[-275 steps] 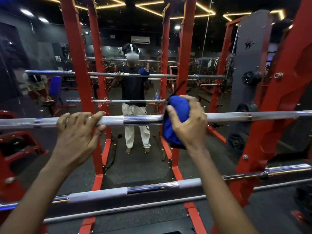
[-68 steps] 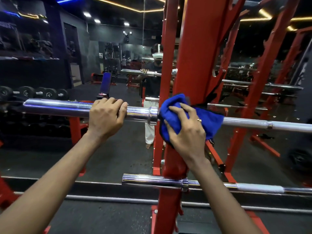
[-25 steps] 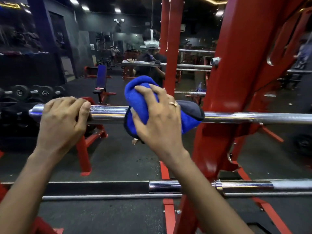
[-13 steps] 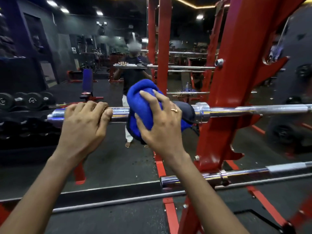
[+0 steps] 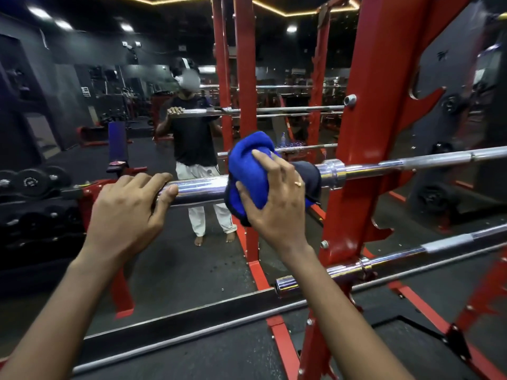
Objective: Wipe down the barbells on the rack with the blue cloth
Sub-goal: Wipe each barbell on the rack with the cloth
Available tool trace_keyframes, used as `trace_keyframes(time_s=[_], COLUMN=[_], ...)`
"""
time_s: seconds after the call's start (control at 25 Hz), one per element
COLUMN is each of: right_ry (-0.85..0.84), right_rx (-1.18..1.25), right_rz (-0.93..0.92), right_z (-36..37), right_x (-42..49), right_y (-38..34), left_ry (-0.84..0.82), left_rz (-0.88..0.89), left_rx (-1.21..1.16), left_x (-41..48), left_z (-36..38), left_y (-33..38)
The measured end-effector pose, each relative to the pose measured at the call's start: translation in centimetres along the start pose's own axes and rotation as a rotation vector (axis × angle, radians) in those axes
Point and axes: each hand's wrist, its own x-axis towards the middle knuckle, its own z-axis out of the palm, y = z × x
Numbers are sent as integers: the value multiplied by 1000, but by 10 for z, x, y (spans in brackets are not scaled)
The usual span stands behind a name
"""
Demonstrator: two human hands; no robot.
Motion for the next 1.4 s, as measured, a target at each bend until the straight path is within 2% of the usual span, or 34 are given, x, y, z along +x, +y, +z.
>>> trace_keyframes(time_s=[0.08,0.24,0.4,0.44,0.52,0.64,0.72,0.84,0.92,1.0,1.08,1.16,1.2,1.28,1.4], right_ry=[134,438,757,789,721,547,472,322,257,339,555,711,693,527,264], right_rx=[-12,152,768,930,1231,1654,1803,1752,1617,1487,1263,897,694,382,94], right_rz=[73,481,997,1139,1355,1474,1488,1426,1436,1383,1224,1046,908,637,350], right_z=[-2,7,25,26,27,15,17,23,19,19,20,15,10,0,-10], right_x=[-13,-32,-22,-16,0,19,16,-4,-15,-20,-22,-22,-21,-17,-4], right_y=[22,20,-4,-4,3,1,2,8,5,5,5,1,-2,-9,-1], left_ry=[48,94,103,99,103,108,111,101,89,79,72,59,48,35,110], left_rz=[9,11,1,-2,-14,-10,-6,-10,-14,-25,-37,-32,-24,-13,-65], left_rx=[8,-3,-20,-23,-29,-43,-42,-37,-54,-77,-96,-120,-142,-208,-236], left_x=[-3,-4,-4,-5,-6,-6,-5,-4,-3,-2,-3,-4,-3,-3,-11], left_z=[4,9,9,9,10,9,8,9,9,9,10,9,7,4,4], left_y=[-3,-1,-2,-2,-1,-2,-2,-2,-3,-4,-4,-5,-7,-11,-14])
